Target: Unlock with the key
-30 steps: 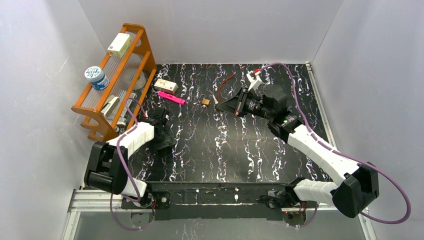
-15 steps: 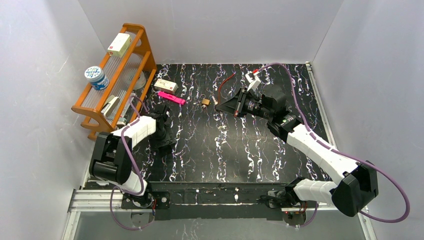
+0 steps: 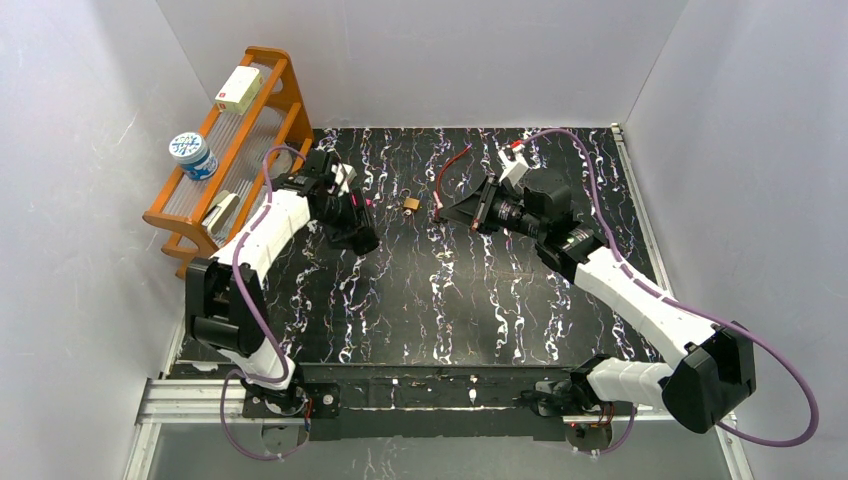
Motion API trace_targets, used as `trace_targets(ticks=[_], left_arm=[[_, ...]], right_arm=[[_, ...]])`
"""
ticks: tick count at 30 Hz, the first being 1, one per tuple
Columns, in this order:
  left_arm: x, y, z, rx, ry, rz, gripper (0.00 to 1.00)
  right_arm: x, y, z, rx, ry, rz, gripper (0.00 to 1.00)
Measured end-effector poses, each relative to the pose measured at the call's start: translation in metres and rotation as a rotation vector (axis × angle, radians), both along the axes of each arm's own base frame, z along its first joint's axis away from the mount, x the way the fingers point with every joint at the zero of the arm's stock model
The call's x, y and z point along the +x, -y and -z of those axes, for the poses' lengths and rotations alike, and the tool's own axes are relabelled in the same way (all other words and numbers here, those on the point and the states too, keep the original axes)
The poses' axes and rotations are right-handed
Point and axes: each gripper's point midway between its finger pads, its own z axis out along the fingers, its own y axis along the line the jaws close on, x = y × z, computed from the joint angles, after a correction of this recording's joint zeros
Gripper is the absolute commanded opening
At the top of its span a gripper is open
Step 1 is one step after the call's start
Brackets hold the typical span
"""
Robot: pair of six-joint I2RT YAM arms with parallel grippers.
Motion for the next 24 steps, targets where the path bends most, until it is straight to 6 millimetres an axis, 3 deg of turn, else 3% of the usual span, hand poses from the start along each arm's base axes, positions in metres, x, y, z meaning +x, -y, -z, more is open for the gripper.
trace_targets(ticks=[3,10,17,24], left_arm=[[0.012,0.024,-0.03,-0.143,0.042,-0.022,0.16],[0.009,0.058,-0.06,-0.4,-0.044,-0.165,0.21],[0.006,0.072,-0.109,-0.61,-0.032,-0.304,0.22],[0.001,0.078,-0.132,-0.78,-0.066,-0.429,0.22]], right_arm=[[0.003,0.003,0.001,0.004,-0.015,0.016,0.01],[0.001,0.007,0.001,0.001,-0.031,0.017,0.01],[-0.006,0.014,-0.015,0.025,0.001,0.019,0.01],[-0.015,0.012,-0.012,0.025,0.001,-0.032,0.01]])
